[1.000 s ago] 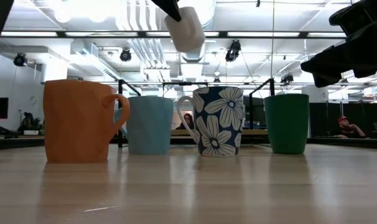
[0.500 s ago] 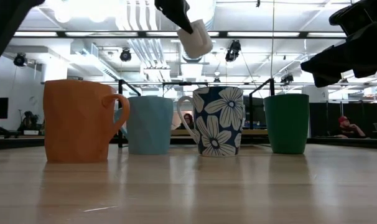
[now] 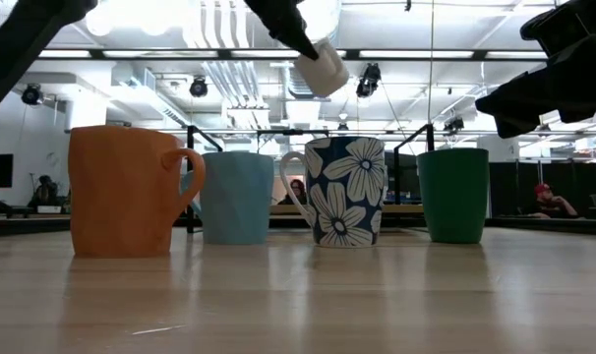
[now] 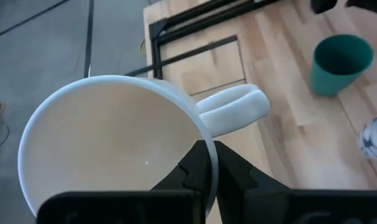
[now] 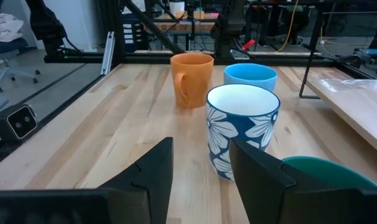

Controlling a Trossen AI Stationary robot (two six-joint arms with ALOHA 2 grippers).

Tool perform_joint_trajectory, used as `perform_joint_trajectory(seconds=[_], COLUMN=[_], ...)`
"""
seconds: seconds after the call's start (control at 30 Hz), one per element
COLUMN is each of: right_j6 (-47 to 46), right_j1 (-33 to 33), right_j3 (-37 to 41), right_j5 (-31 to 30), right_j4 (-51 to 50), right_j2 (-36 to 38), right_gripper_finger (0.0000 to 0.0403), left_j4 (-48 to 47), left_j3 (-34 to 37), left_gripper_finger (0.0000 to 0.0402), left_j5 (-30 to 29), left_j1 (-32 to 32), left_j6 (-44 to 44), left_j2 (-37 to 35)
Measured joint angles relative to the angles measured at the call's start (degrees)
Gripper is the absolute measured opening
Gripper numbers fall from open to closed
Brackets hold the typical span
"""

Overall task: Stack small to large cups/mugs on shelf
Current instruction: Put the white mug on the shelf

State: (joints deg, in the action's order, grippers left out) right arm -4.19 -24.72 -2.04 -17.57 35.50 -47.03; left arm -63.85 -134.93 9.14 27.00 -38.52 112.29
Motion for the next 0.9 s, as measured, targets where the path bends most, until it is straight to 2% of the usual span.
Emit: perform_joint_trajectory(seconds=[0.23, 0.4, 0.63, 0.9], right_j6=[0.1, 0.1, 0.3, 0.8], right_j1=[0.0, 0.0, 0.0, 0.0], right_j3=[0.0, 0.0, 0.0, 0.0], right_j5=[0.0, 0.0, 0.0, 0.0], right_j4=[-0.1, -0.2, -0.5, -0.5], right_j2=[0.0, 0.0, 0.0, 0.0], right_gripper_finger=[0.0151, 0.0151, 0.0151, 0.0151], left_j4=[-2.6, -6.7, -10.2, -13.2], left_j3=[0.1, 0.3, 0.1, 0.0], left_gripper_finger=[0.0, 0.0, 0.0, 0.0], left_j5=[-1.2, -6.4, -10.8, -12.3], left_j1=[1.6, 2.0, 2.0, 2.3], left_j6=[-0.6, -1.4, -3.1, -4.5], left_j2=[2.1, 3.1, 4.2, 7.6])
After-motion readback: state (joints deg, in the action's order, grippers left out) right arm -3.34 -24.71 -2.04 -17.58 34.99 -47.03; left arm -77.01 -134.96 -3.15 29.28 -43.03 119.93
